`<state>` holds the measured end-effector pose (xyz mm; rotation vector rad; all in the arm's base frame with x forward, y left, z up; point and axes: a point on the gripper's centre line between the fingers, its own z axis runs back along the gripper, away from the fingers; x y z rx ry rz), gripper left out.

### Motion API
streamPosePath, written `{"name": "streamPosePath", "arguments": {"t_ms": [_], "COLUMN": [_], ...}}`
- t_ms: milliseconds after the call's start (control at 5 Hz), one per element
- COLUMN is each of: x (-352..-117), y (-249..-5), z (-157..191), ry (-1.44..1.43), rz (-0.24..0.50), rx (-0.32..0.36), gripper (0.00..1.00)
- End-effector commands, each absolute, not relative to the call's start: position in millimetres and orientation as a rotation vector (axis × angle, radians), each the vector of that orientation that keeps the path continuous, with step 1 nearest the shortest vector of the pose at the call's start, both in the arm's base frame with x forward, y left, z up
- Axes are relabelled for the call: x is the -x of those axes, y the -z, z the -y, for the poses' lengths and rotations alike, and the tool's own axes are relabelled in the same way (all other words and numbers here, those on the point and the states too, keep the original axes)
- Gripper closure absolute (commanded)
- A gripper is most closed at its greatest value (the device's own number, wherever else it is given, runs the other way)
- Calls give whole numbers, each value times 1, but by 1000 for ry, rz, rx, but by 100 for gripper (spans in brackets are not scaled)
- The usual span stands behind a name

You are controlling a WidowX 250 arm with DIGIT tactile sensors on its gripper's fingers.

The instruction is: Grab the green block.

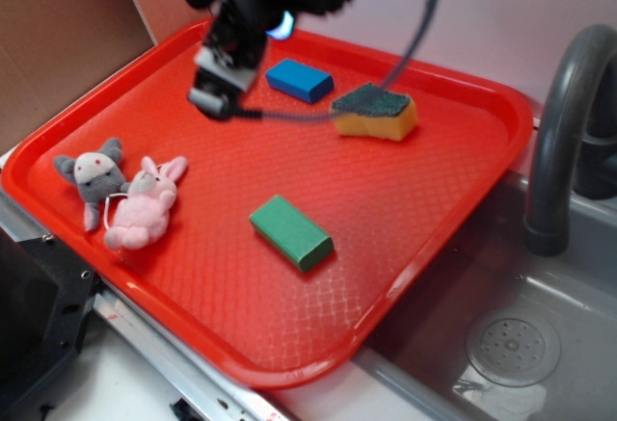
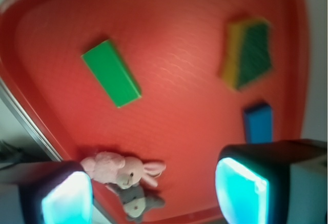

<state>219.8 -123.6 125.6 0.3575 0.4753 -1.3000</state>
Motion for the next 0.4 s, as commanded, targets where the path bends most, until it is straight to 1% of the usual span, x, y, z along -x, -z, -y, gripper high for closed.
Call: {"name": "streamPosePath", "arguments": {"t_ms": [0,200], "x": [-175,-164], "y": [-82,-61], "z": [128,126], "ry": [1700,1713], "rz": [-514,-524], "rx": [-372,-330], "gripper": [0,0]}}
